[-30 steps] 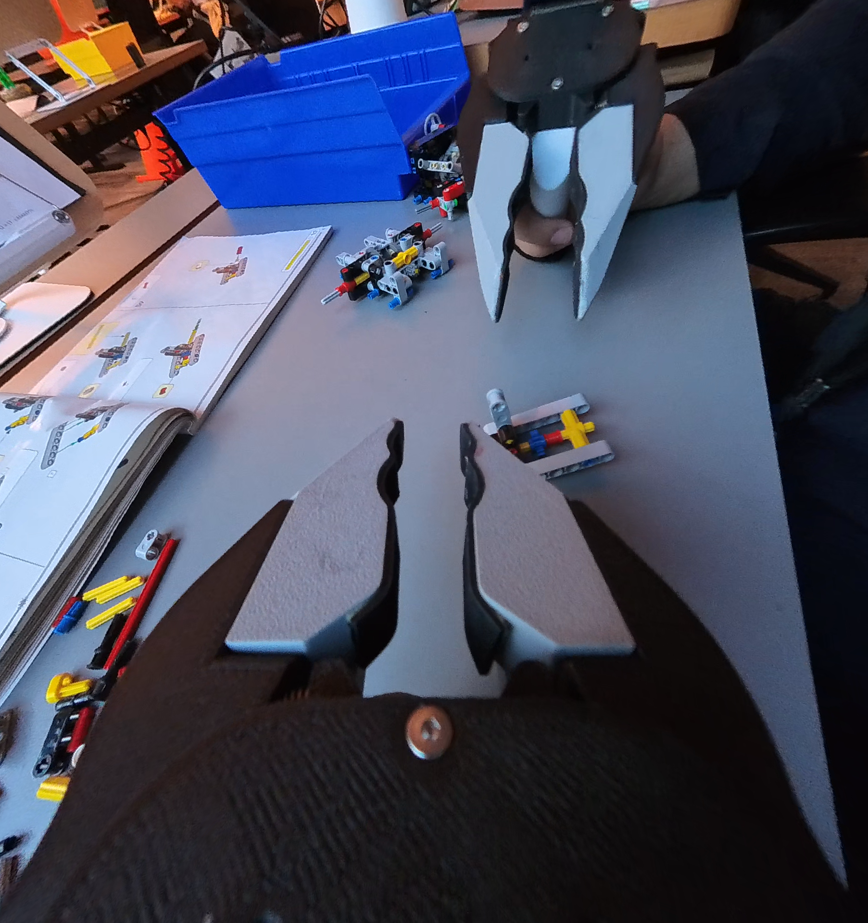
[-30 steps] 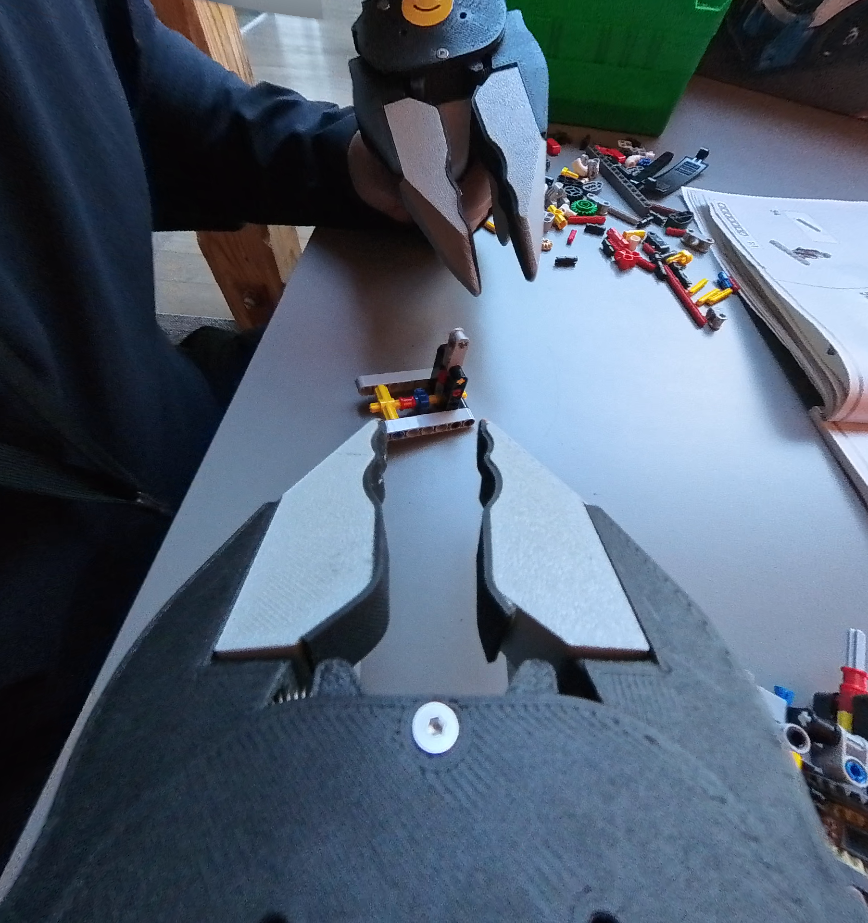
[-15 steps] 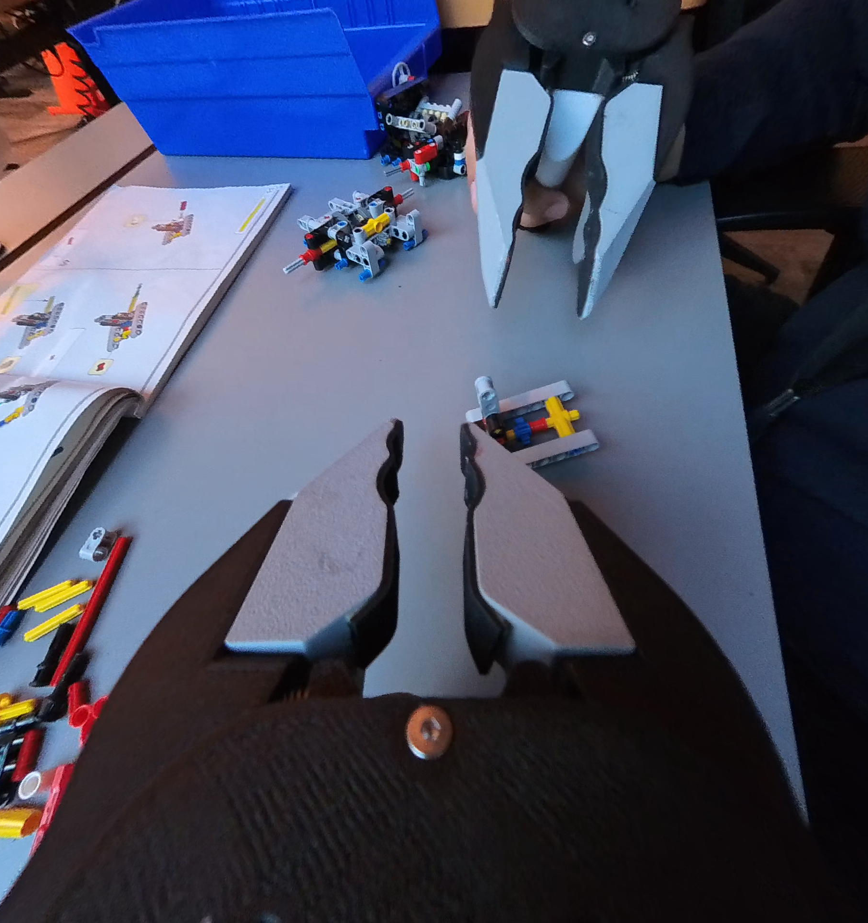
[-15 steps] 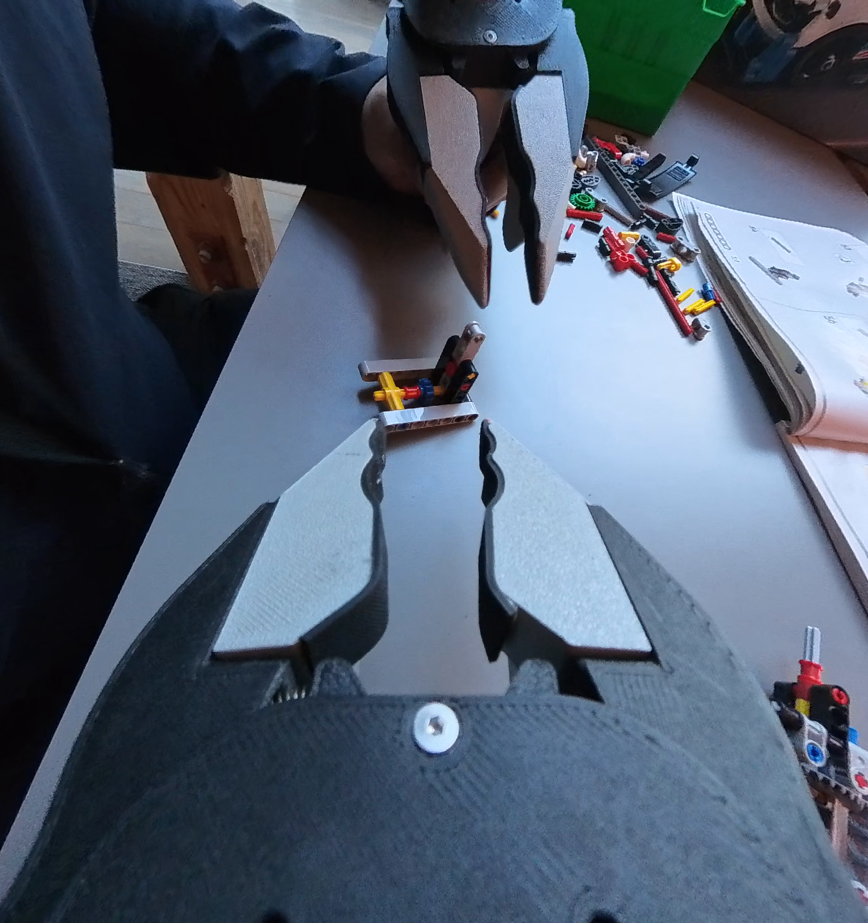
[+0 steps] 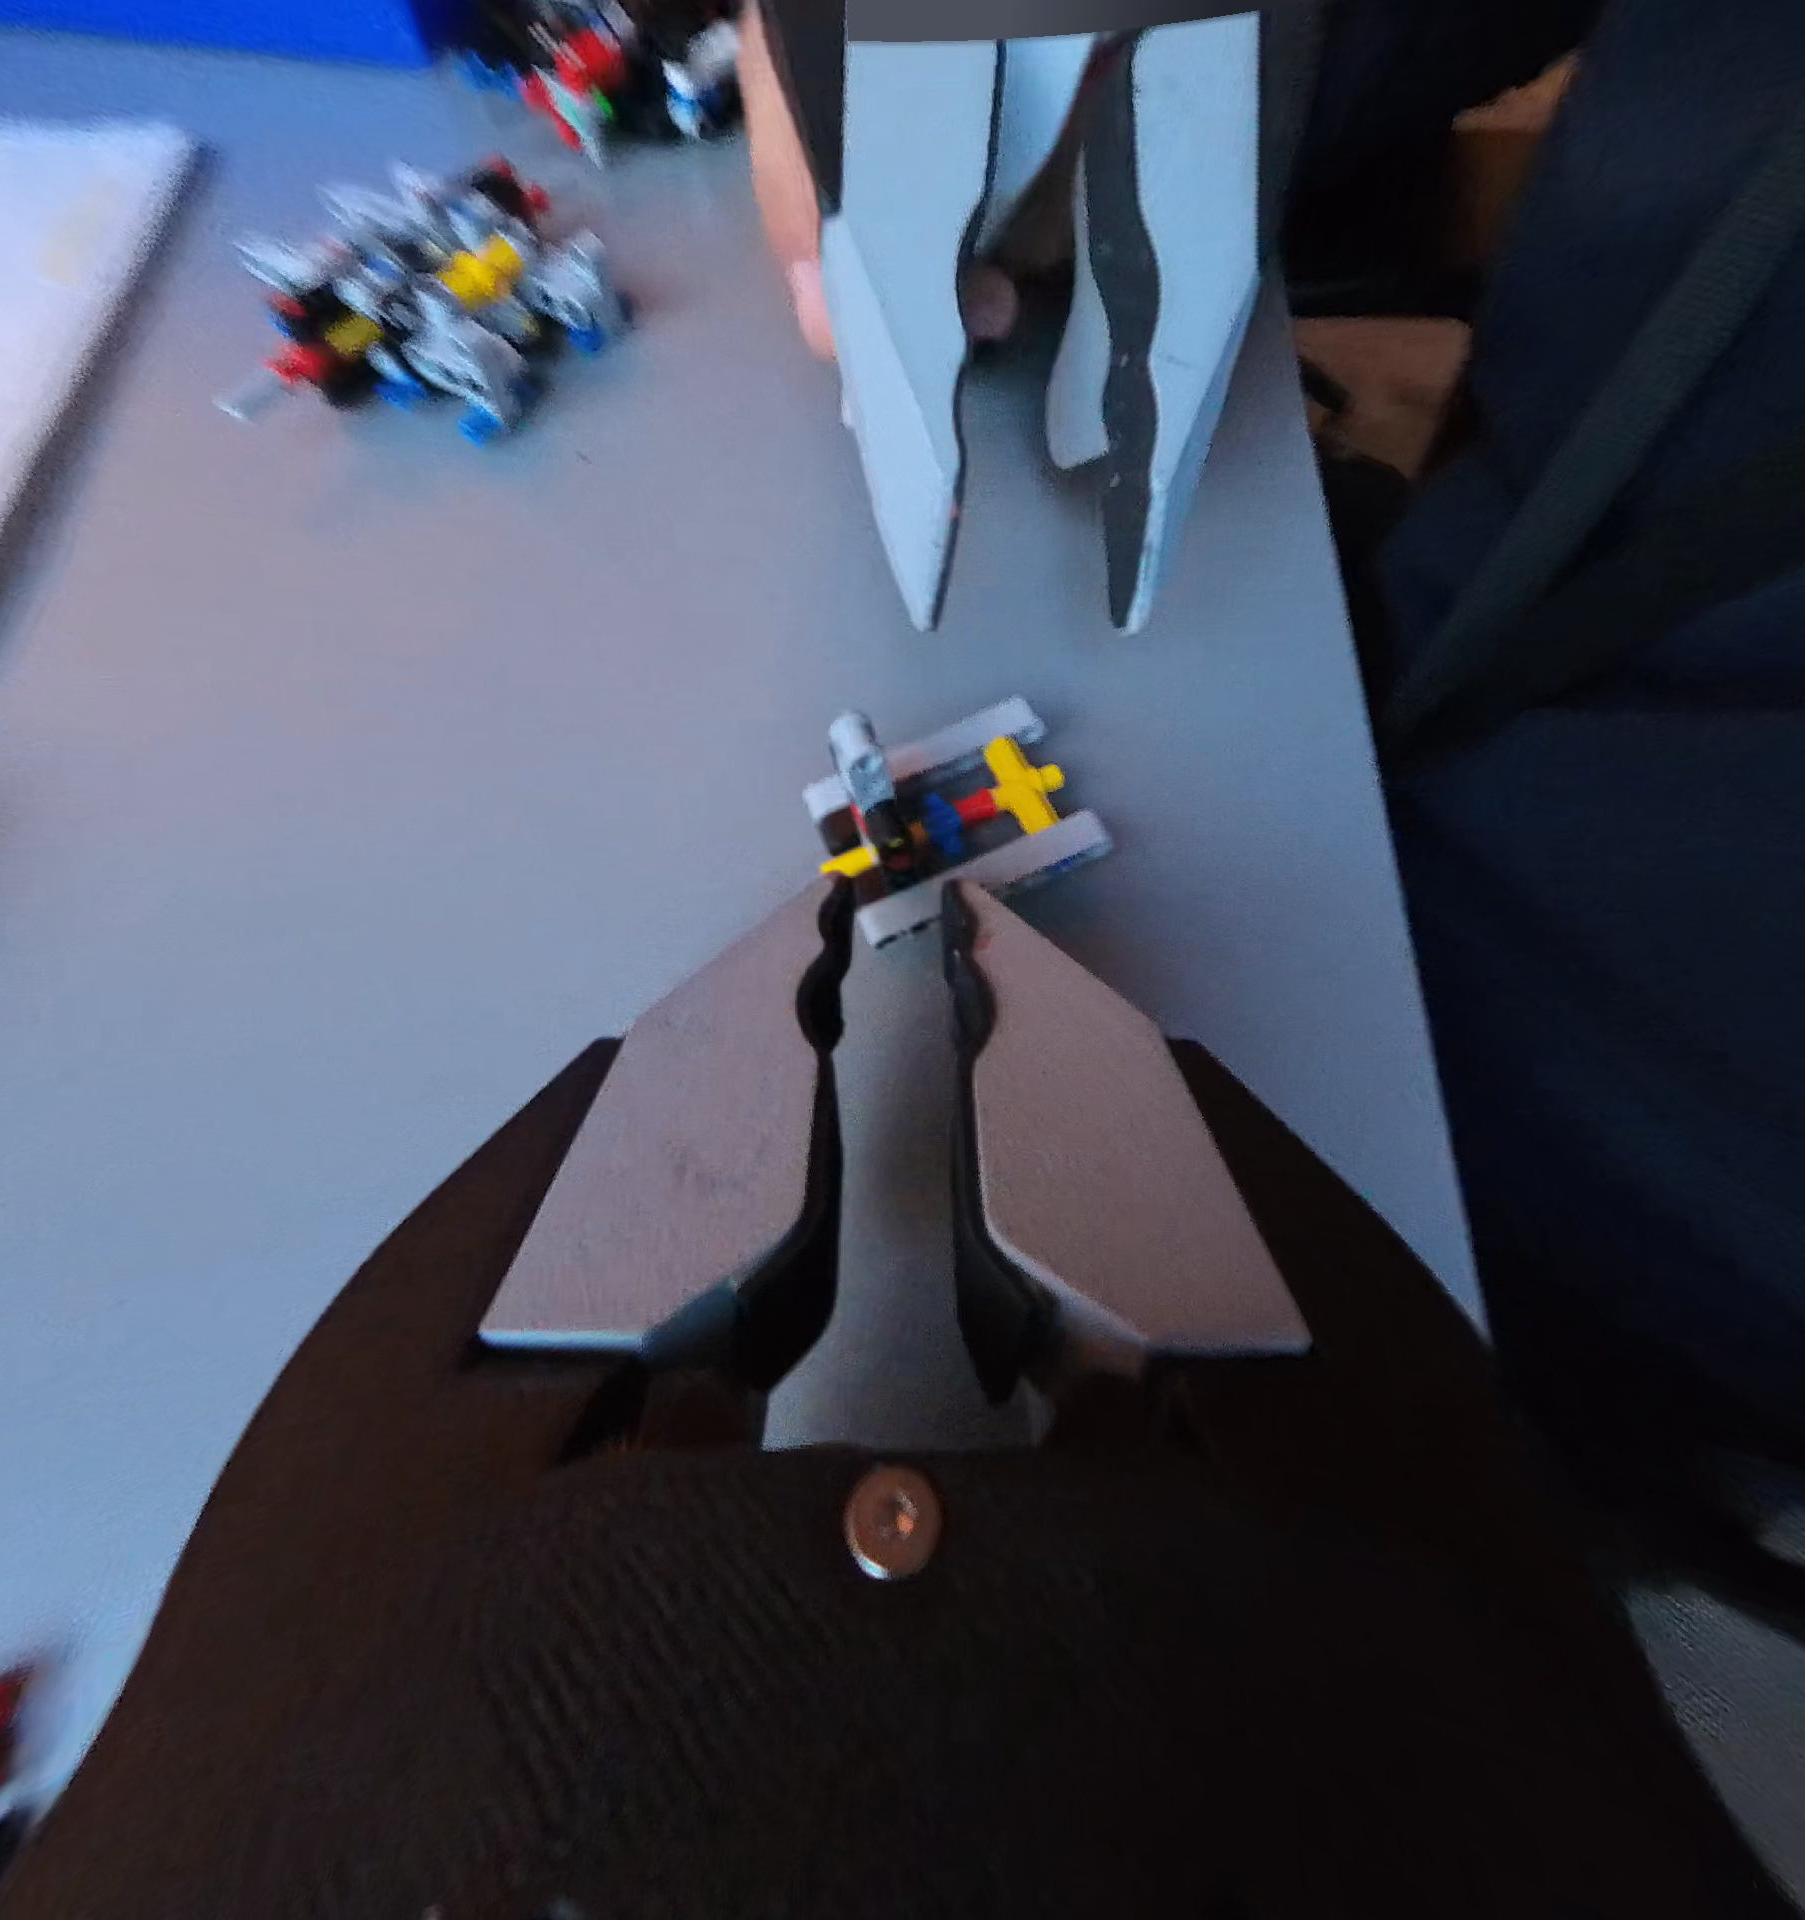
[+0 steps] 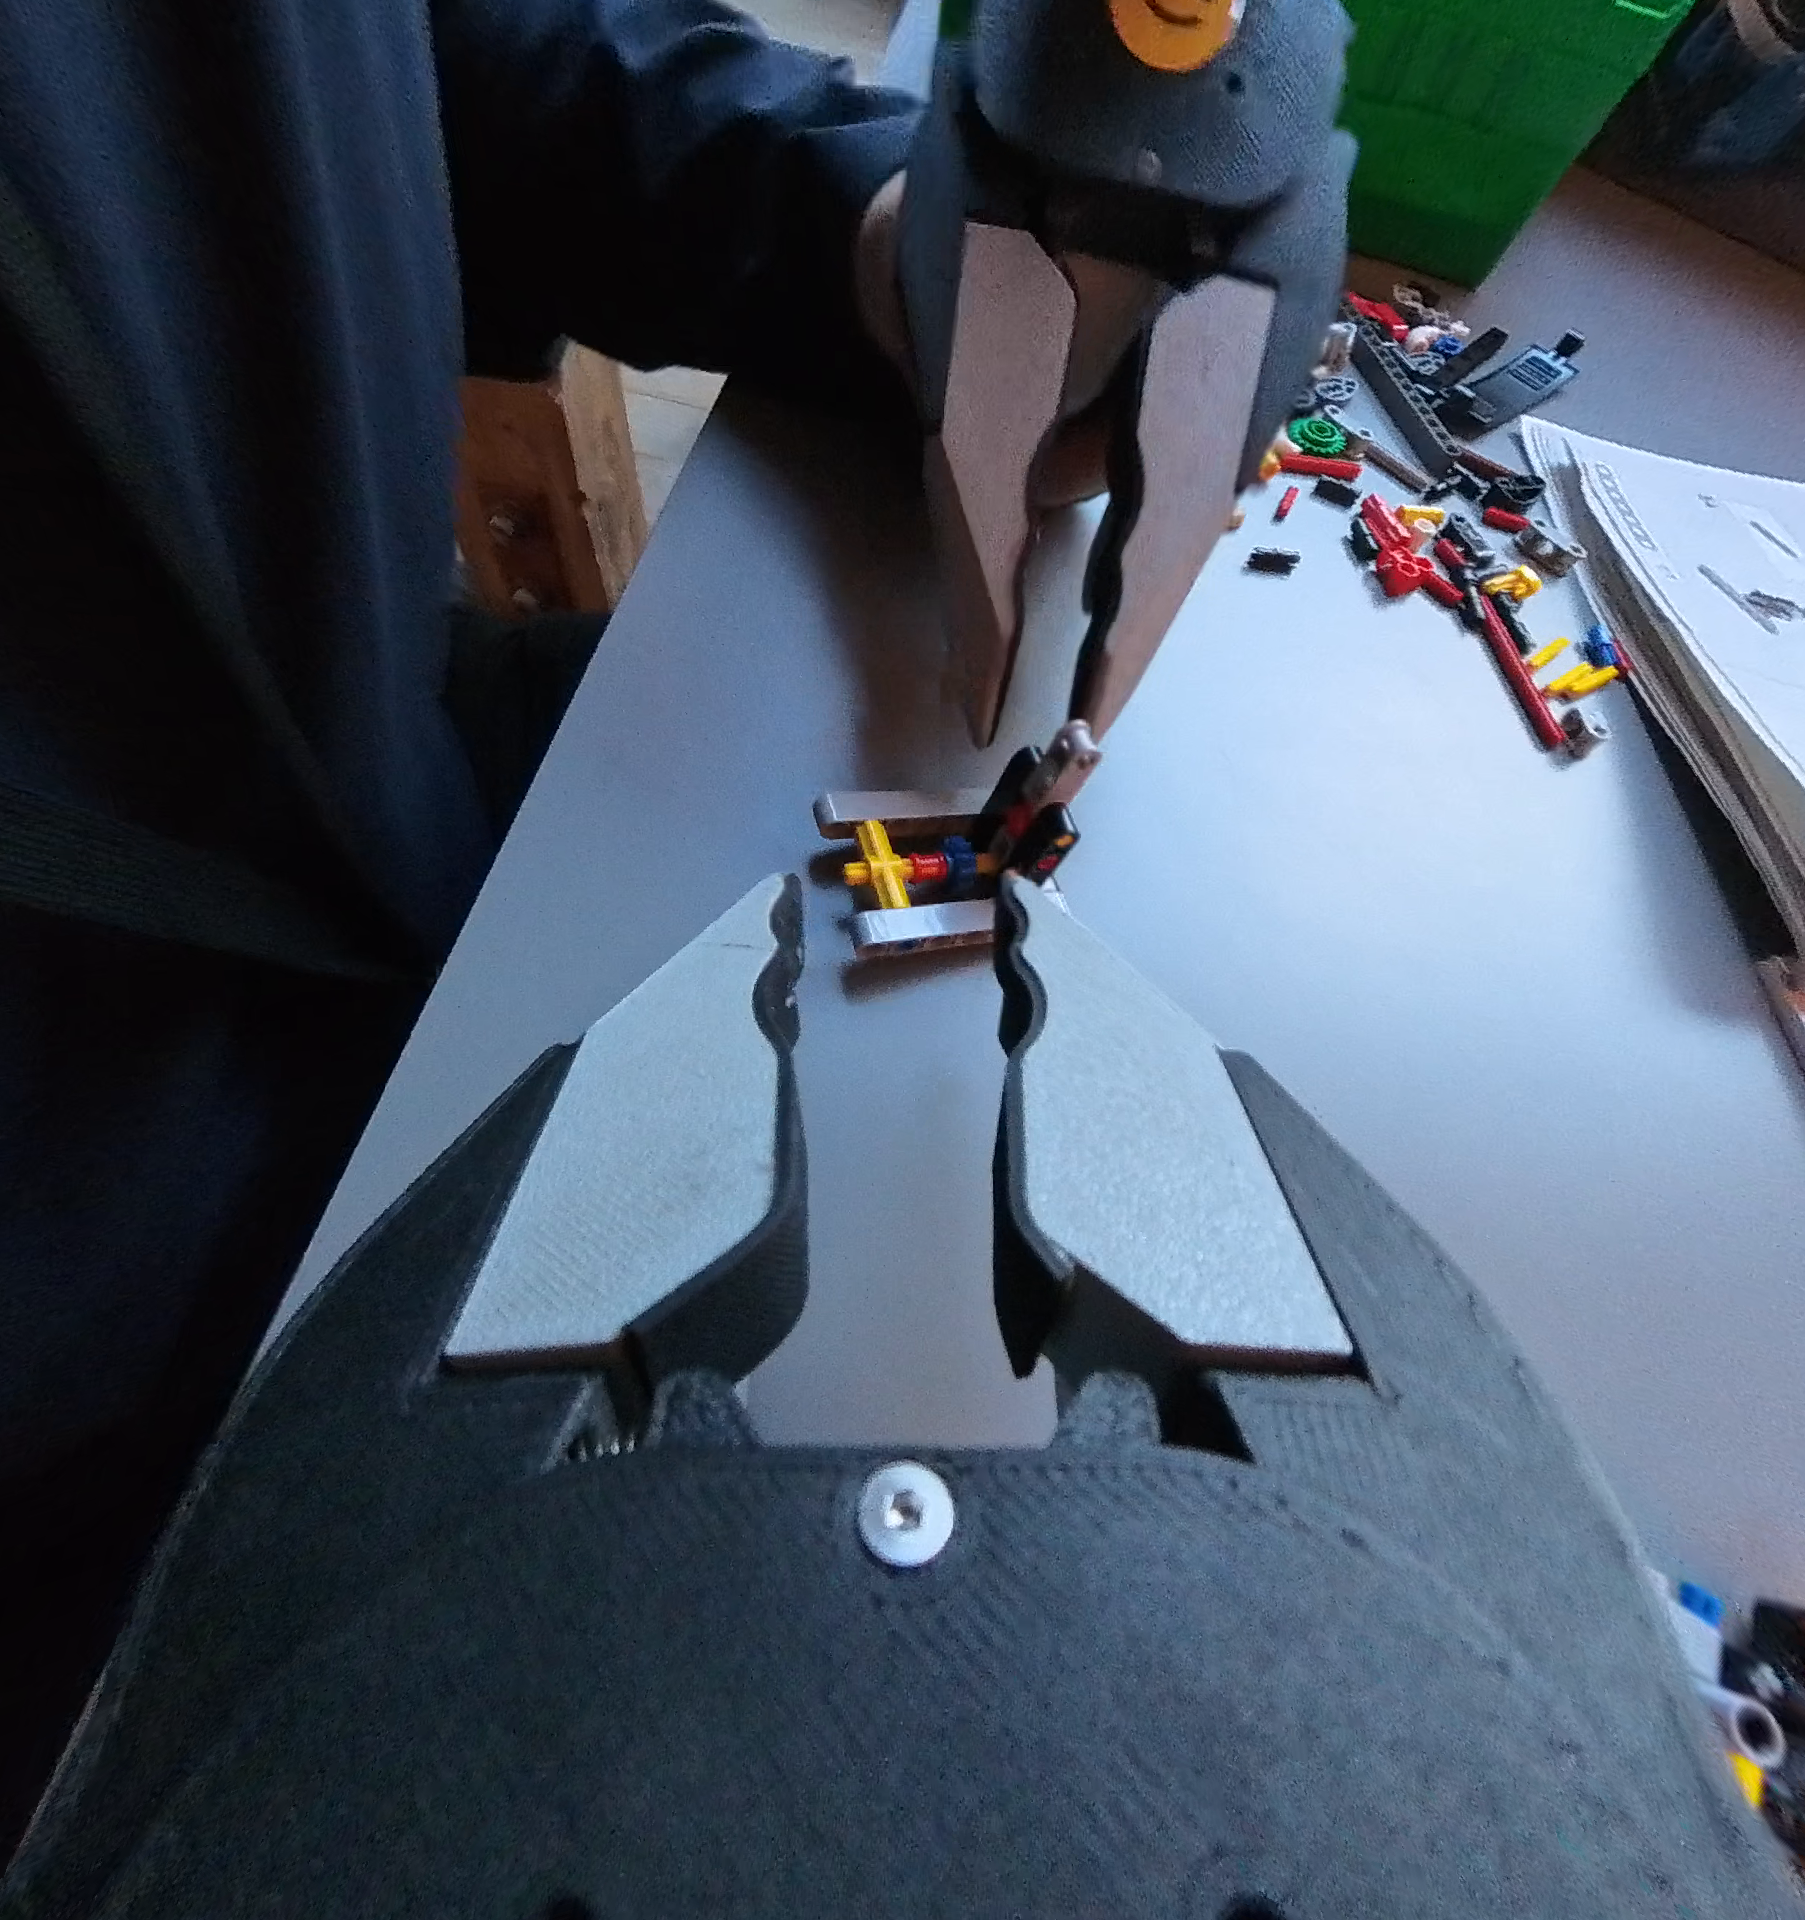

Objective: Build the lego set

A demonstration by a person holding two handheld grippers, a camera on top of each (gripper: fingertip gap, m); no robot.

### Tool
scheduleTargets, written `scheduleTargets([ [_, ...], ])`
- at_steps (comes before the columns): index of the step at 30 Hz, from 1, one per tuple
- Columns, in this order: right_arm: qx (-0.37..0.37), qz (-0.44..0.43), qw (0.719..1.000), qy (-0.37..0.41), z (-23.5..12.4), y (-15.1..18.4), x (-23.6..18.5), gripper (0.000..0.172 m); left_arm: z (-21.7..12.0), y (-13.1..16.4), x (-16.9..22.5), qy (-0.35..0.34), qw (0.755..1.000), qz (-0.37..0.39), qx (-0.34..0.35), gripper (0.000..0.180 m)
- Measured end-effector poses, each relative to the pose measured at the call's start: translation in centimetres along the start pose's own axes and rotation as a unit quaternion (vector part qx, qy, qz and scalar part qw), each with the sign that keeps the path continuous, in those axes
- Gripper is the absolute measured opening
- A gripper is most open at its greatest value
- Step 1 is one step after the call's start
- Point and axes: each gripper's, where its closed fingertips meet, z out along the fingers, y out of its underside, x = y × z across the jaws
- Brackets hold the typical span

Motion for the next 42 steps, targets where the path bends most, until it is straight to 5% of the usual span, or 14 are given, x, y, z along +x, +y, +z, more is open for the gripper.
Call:
scheduleTargets([
  [4,-0.012,-0.014,1.000,0.001,1.0,-0.1,-0.2,0.033,0.3,0.5,0.9,0.112,0.990,-0.085,-0.023,0.000],
  [11,-0.054,-0.028,0.998,-0.004,3.0,0.2,-0.6,0.034,-0.5,-0.5,-0.4,0.123,0.980,-0.152,0.020,0.000],
  [15,-0.085,-0.045,0.995,0.006,3.7,0.9,-0.5,0.036,-0.1,-0.1,-0.8,0.101,0.984,-0.149,0.006,0.001],
  [17,-0.087,-0.052,0.995,0.014,3.8,1.0,-0.4,0.036,0.6,0.7,-0.9,0.087,0.985,-0.149,-0.025,0.018],
  [42,-0.105,-0.073,0.992,0.008,3.3,1.8,0.0,0.028,1.2,0.3,-0.6,0.073,0.991,-0.107,-0.030,0.000],
])
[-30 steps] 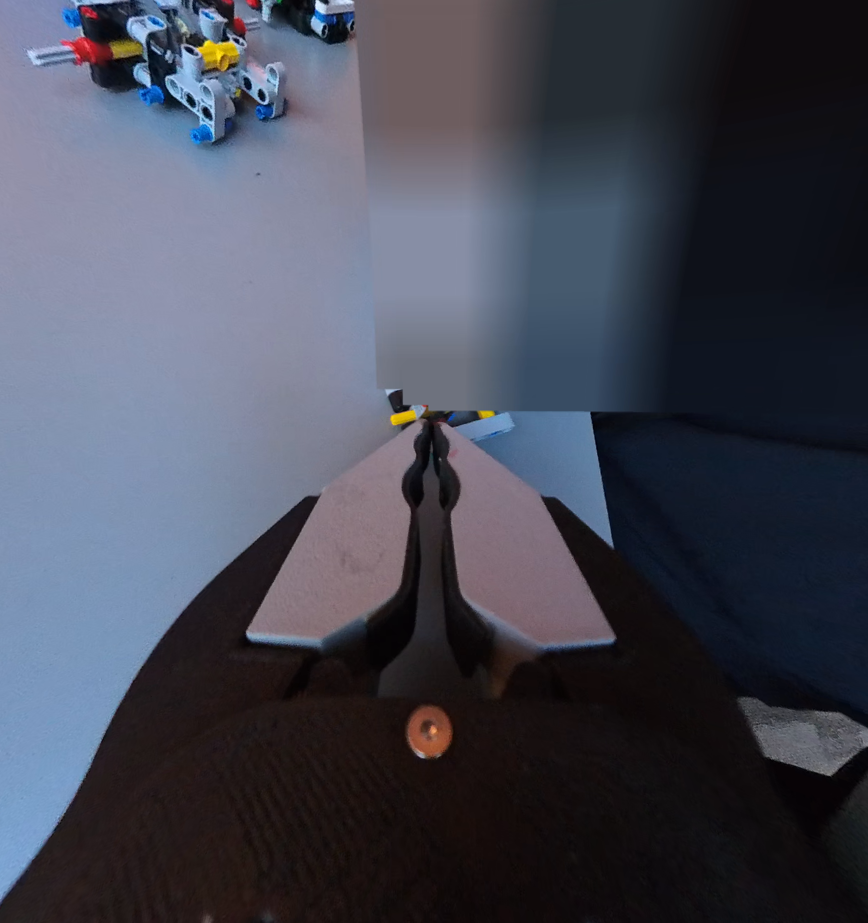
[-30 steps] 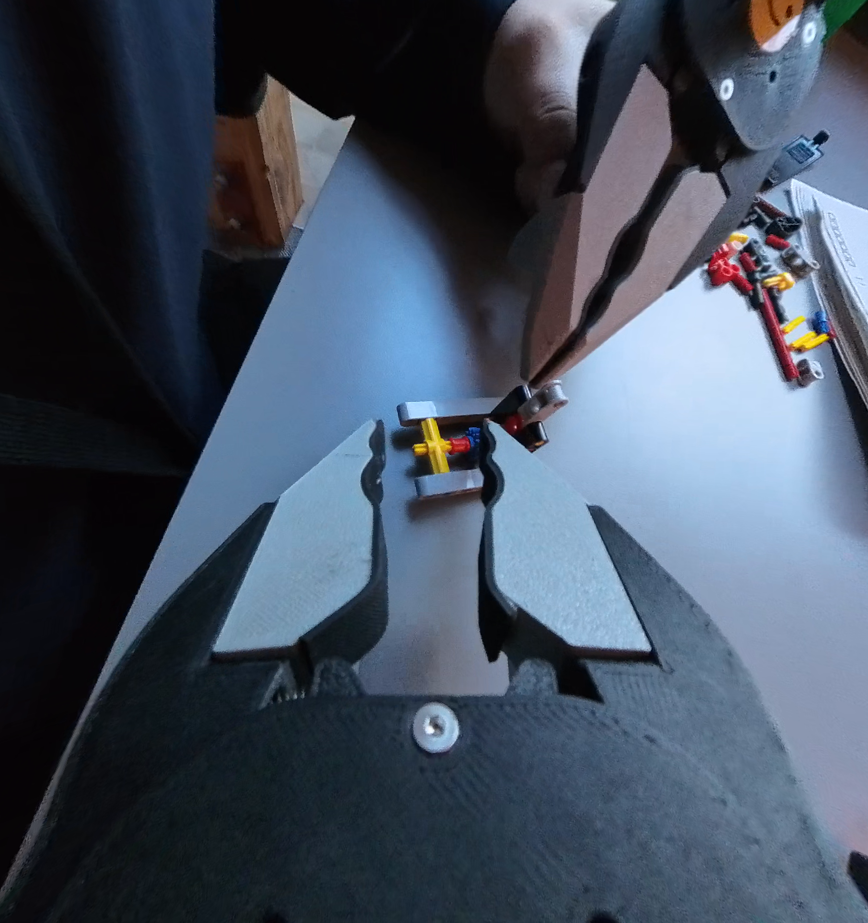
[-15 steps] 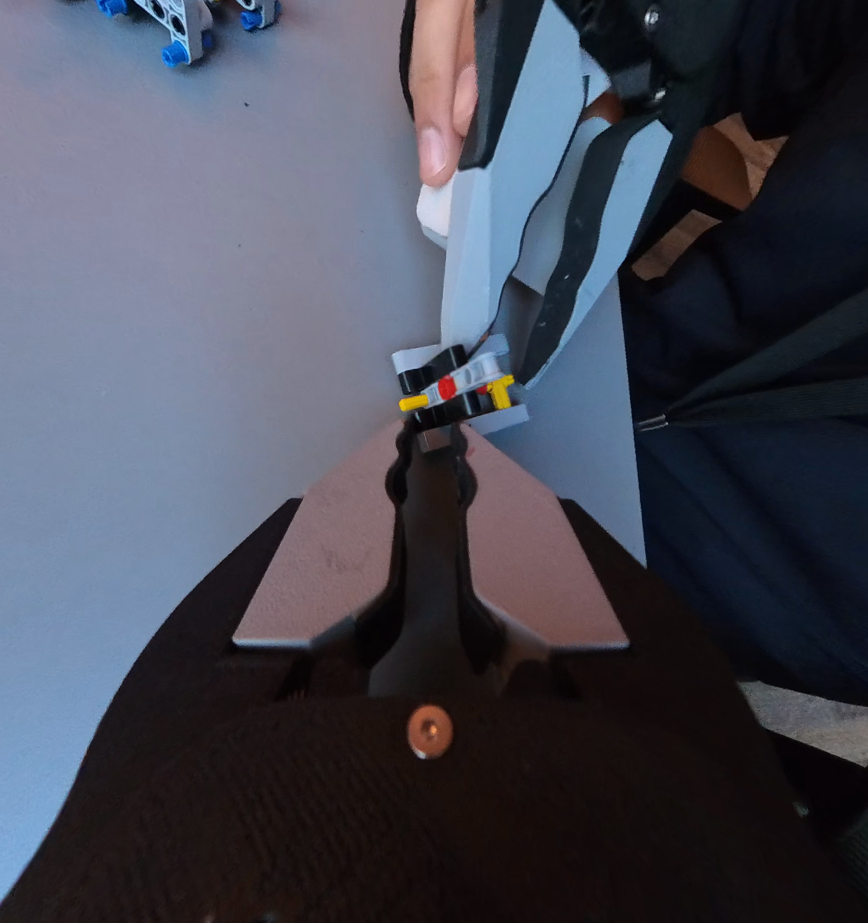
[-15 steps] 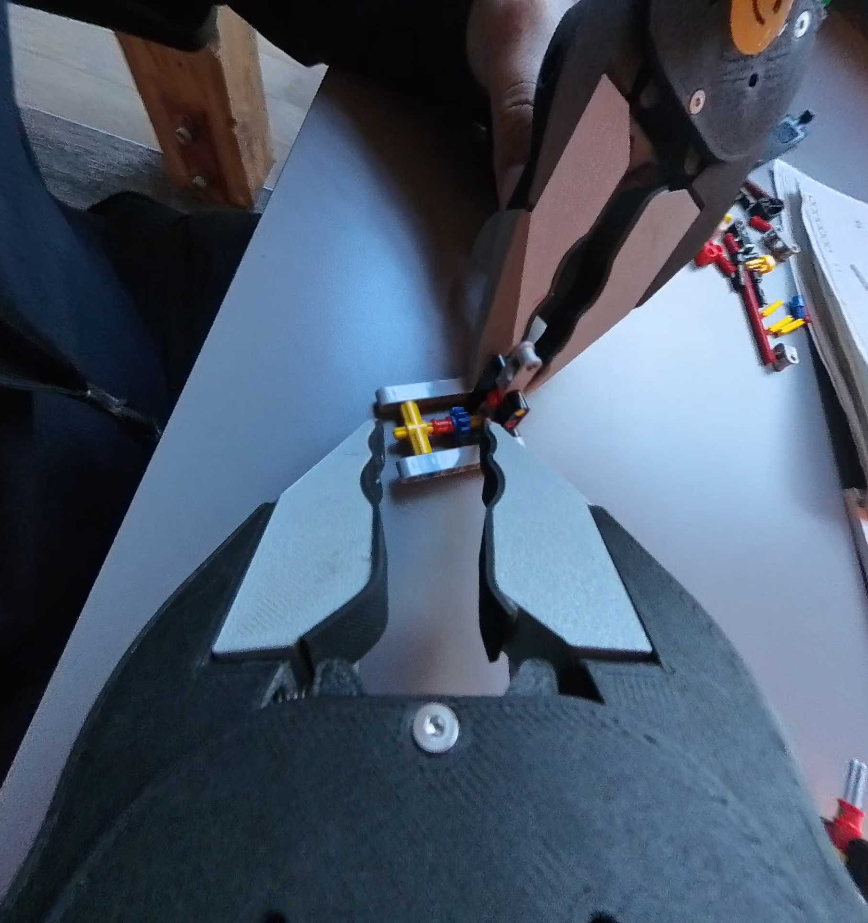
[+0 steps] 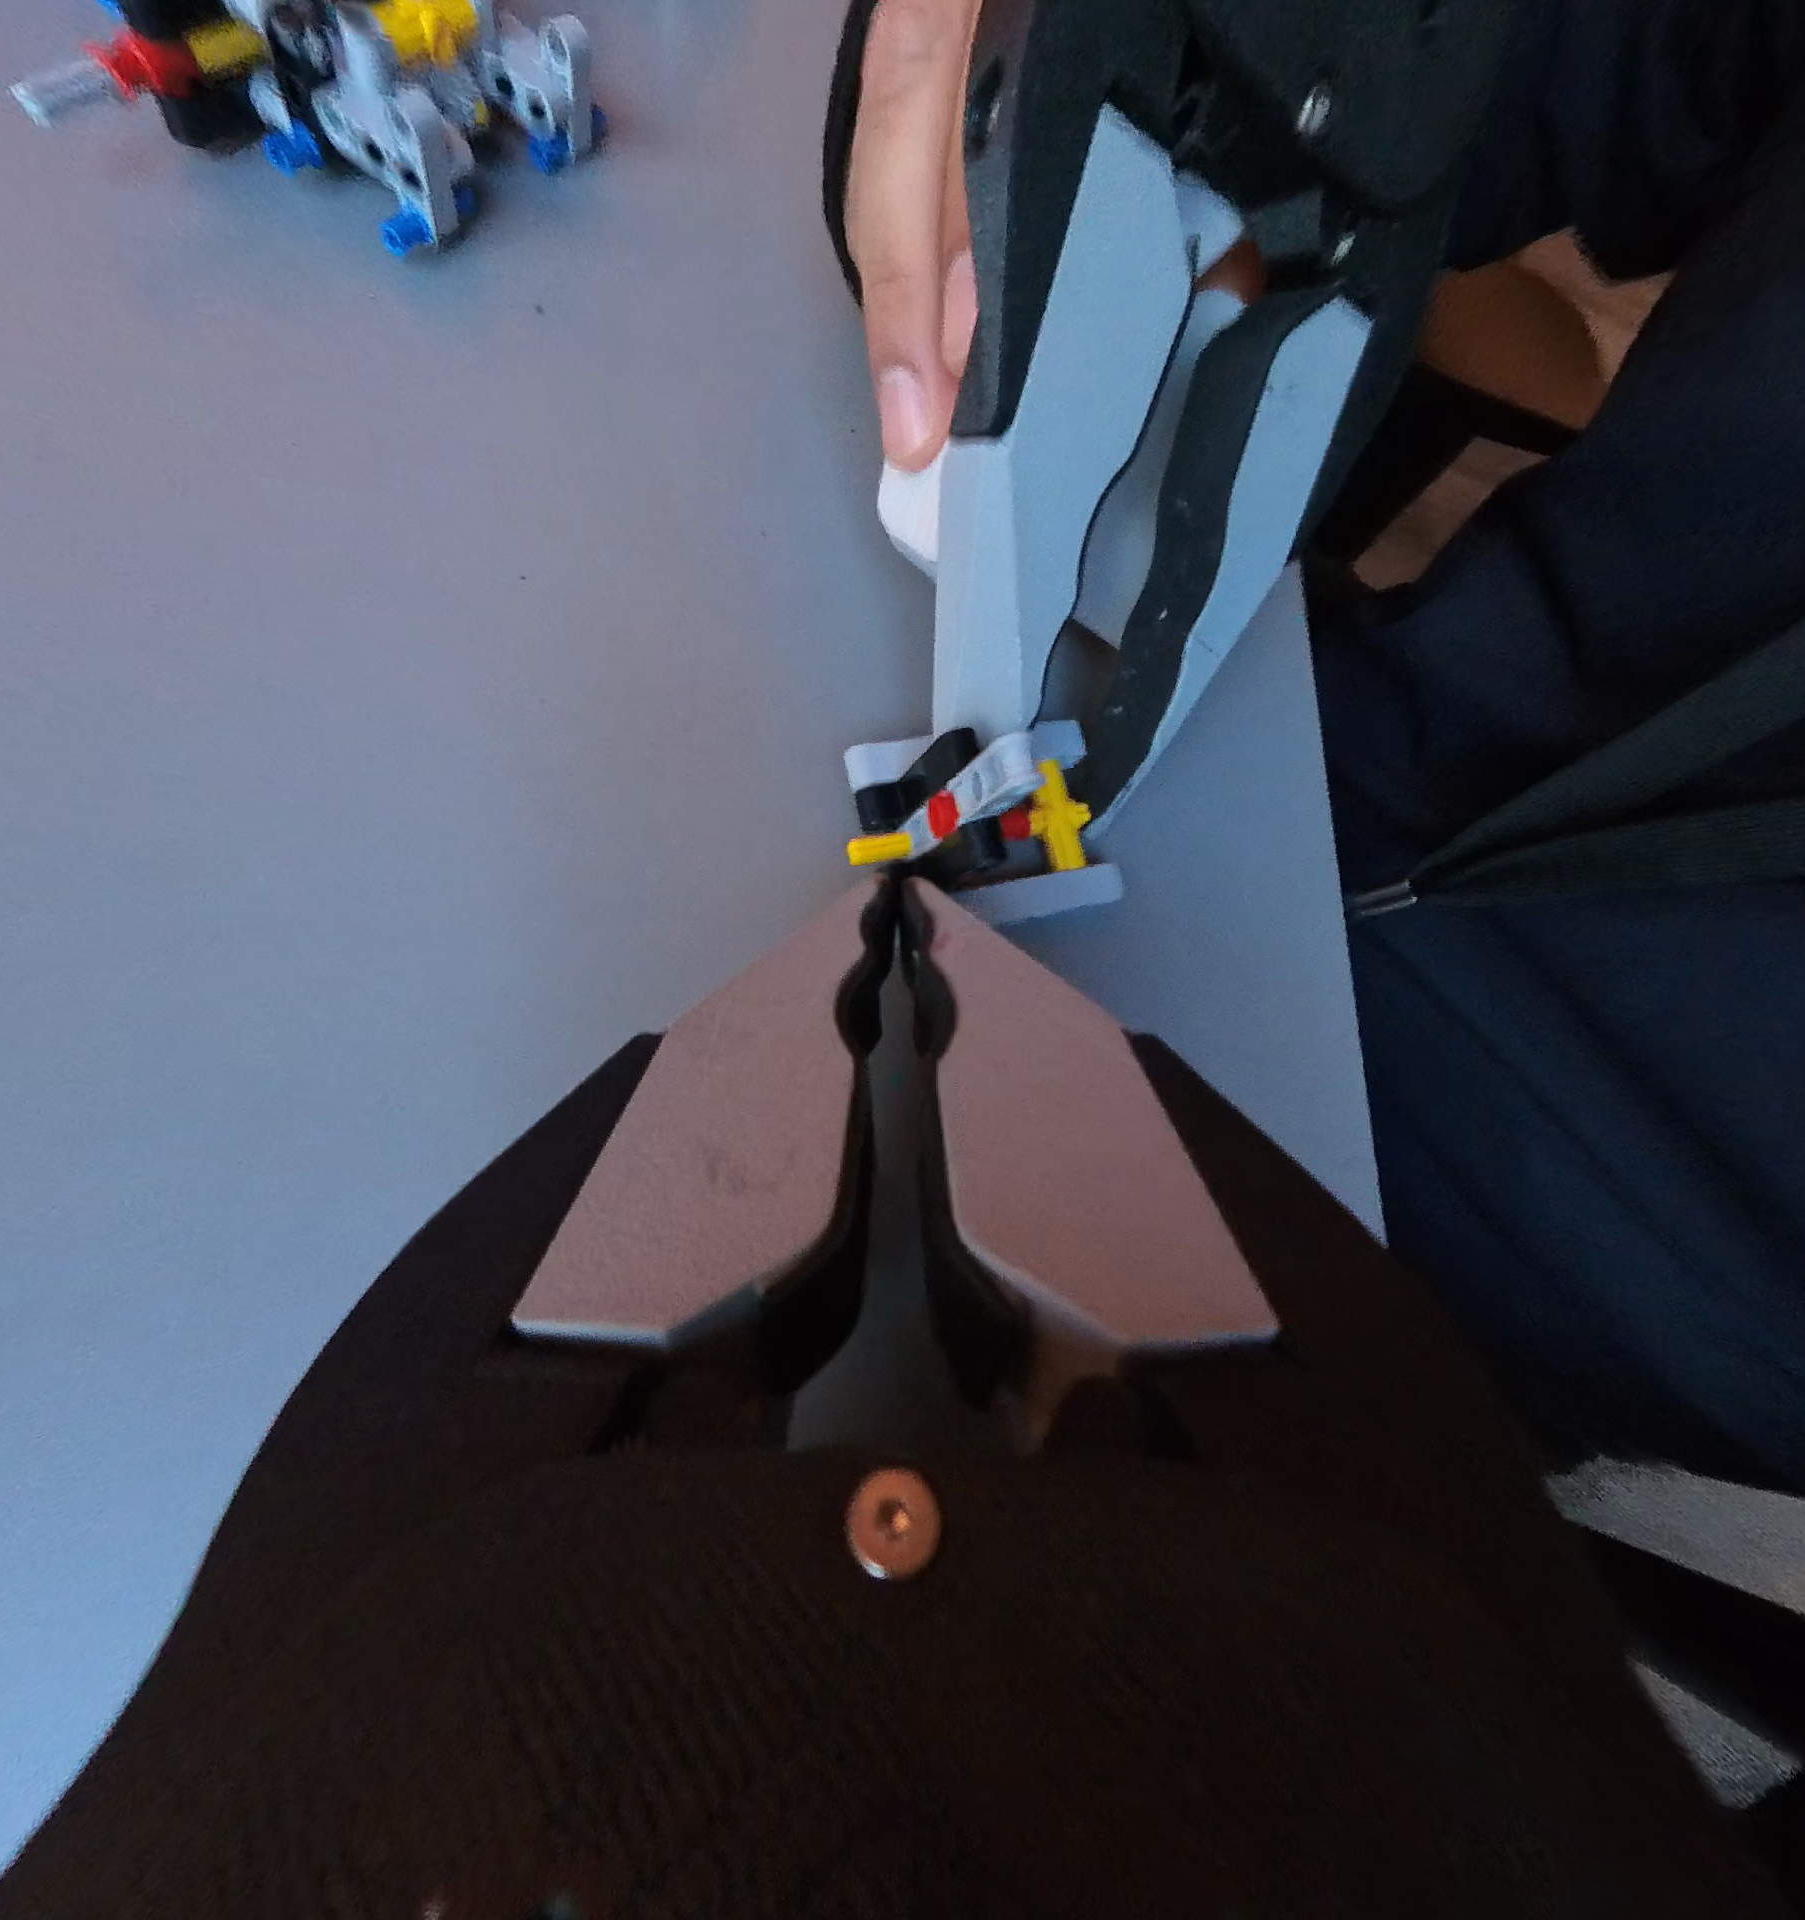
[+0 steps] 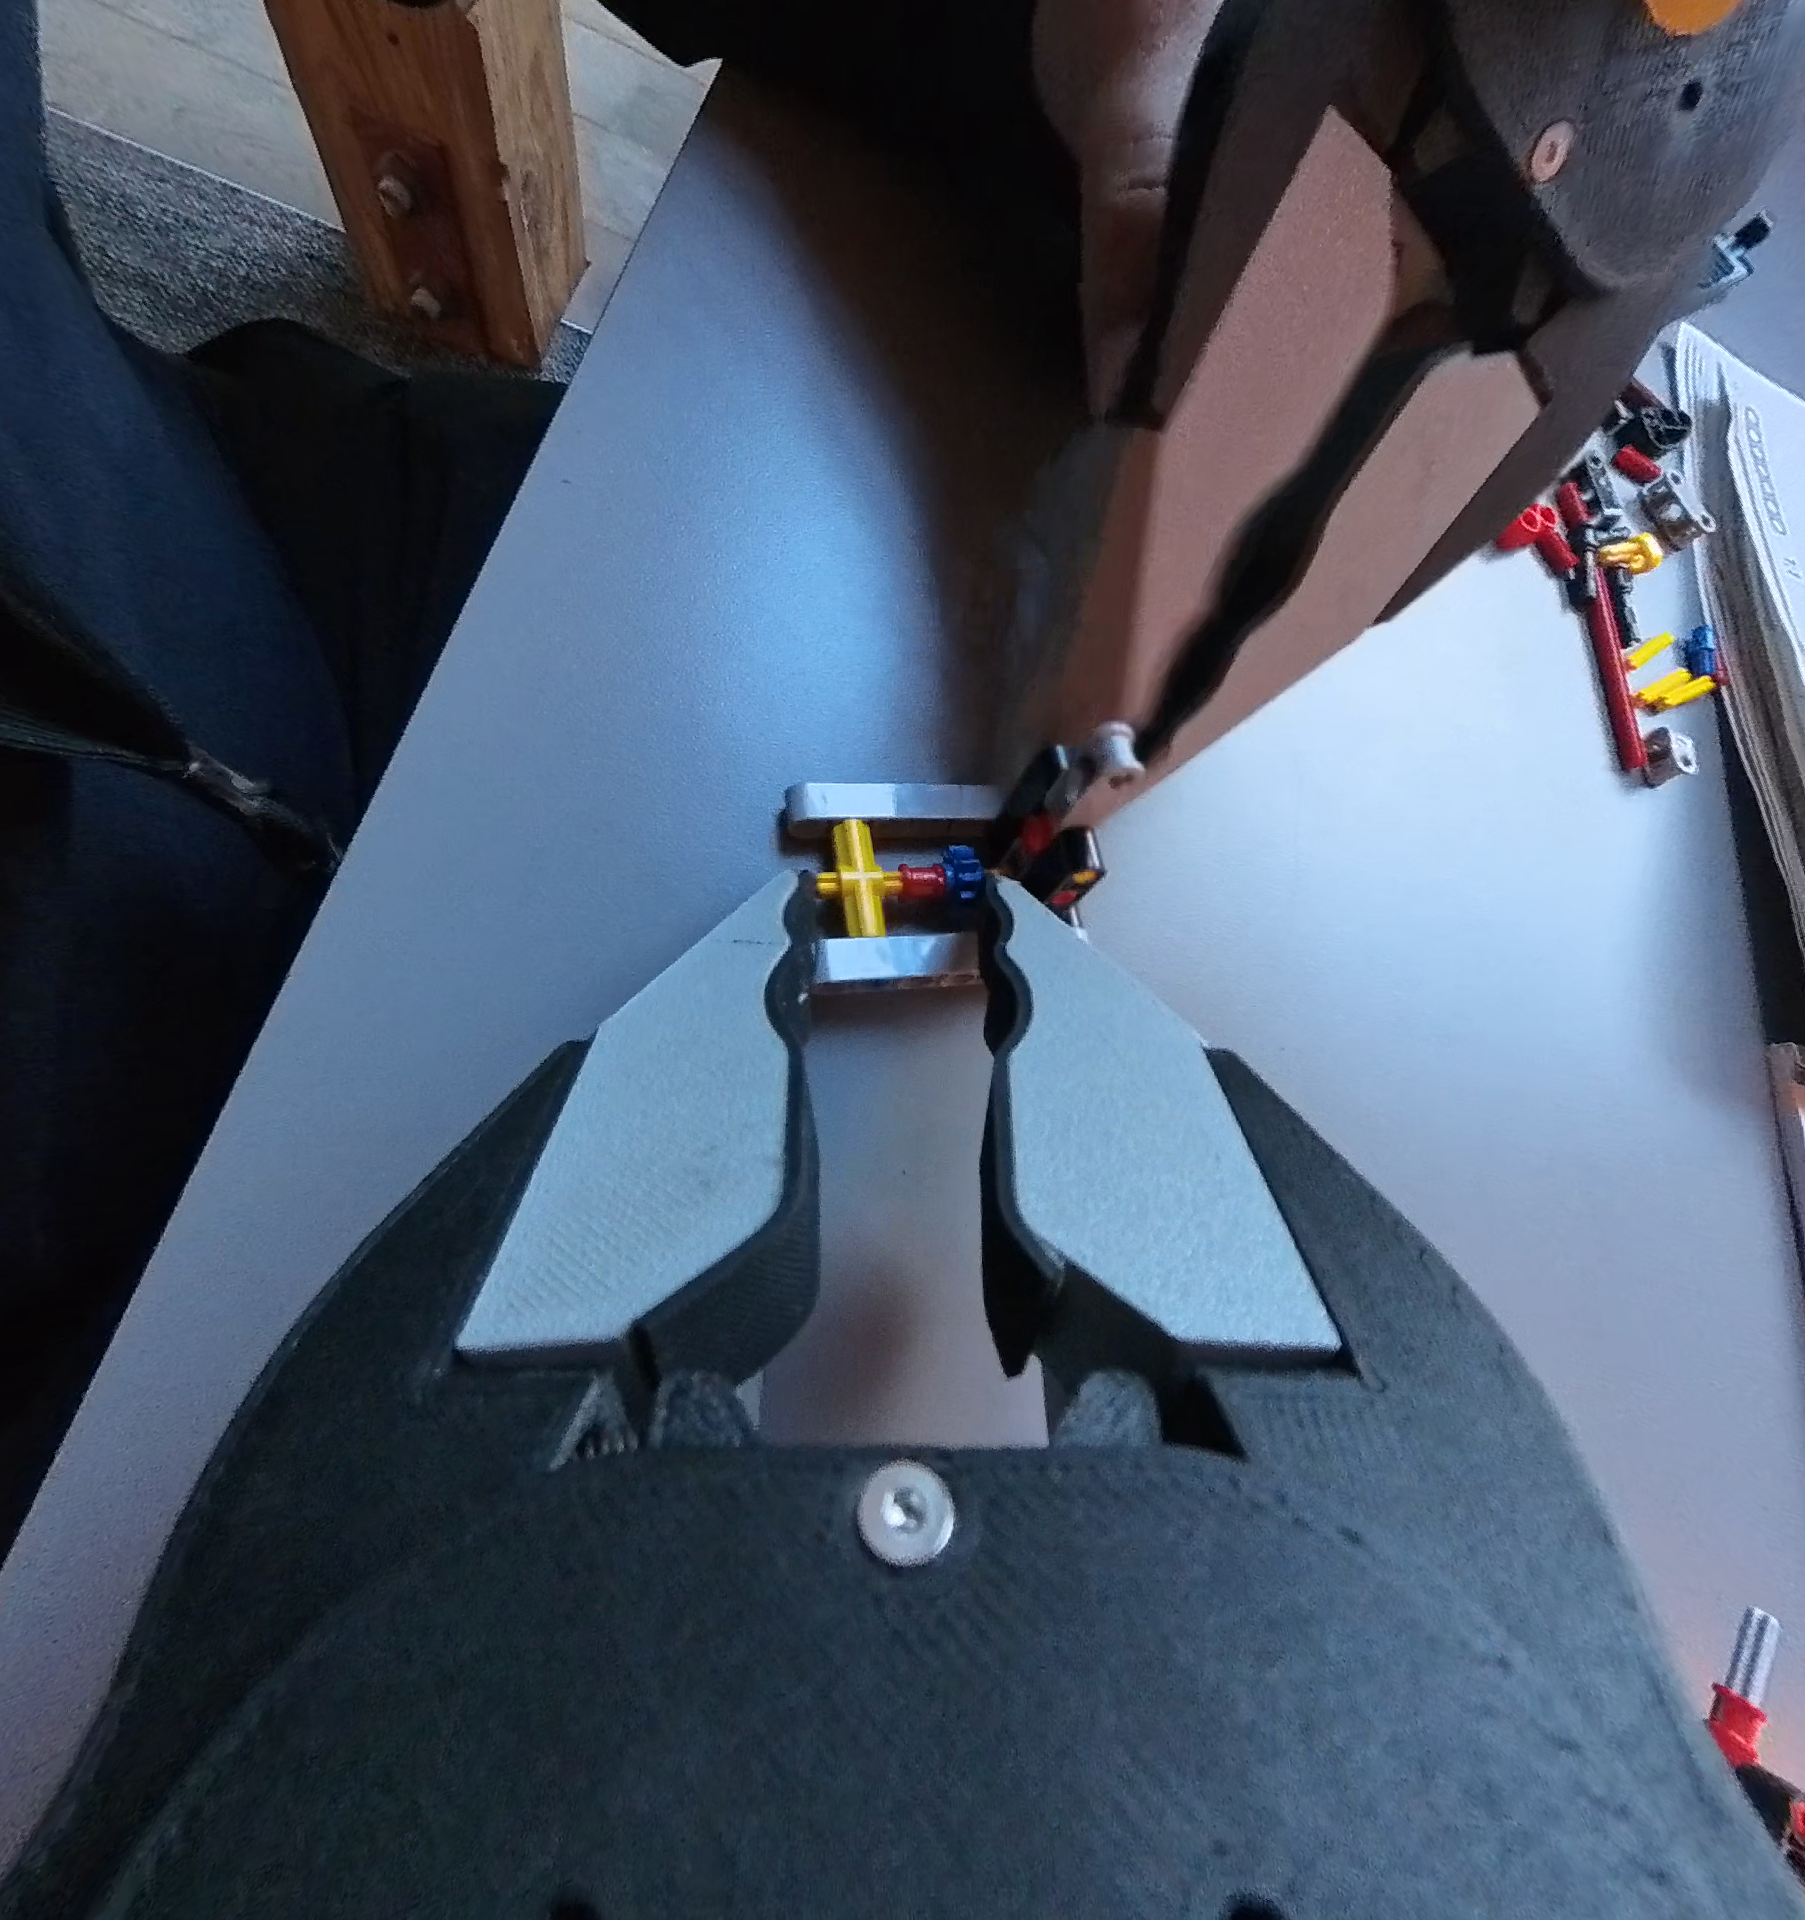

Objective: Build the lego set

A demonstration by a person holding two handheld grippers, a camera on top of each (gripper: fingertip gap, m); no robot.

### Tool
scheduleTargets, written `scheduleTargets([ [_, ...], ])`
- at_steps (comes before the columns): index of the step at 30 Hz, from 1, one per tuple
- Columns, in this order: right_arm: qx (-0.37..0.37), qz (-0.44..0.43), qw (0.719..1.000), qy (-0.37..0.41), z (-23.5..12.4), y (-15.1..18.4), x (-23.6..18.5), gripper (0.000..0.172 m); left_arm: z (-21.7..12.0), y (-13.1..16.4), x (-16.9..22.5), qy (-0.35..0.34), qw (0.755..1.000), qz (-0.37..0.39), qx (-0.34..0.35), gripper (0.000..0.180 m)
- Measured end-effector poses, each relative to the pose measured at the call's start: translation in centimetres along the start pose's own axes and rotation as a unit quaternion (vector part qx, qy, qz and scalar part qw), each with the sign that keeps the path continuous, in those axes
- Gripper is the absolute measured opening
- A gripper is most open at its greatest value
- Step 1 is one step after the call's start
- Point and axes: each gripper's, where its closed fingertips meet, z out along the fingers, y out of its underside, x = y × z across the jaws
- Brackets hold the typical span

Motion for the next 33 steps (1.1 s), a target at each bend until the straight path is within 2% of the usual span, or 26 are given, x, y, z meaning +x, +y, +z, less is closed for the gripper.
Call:
scheduleTargets([
  [9,-0.004,-0.010,1.000,0.008,0.16,-0.08,0.03,0.027,0.09,0.02,0.27,0.017,1.000,-0.011,-0.003,0.000],
  [19,-0.013,-0.023,0.999,0.023,0.22,-0.05,0.08,0.026,0.14,0.00,0.06,0.003,1.000,-0.008,-0.003,0.000],
  [25,0.006,0.023,1.000,-0.008,0.12,-0.05,0.09,0.026,0.15,0.17,0.11,0.007,1.000,-0.027,-0.004,0.000],
  [29,0.003,-0.013,1.000,0.010,0.17,-0.18,-0.19,0.026,0.22,0.30,0.38,0.016,0.999,-0.032,-0.008,0.004],
  [33,0.000,-0.009,1.000,0.007,0.25,-0.23,-0.22,0.026,0.06,0.40,0.35,0.017,0.999,-0.038,-0.007,0.002],
])
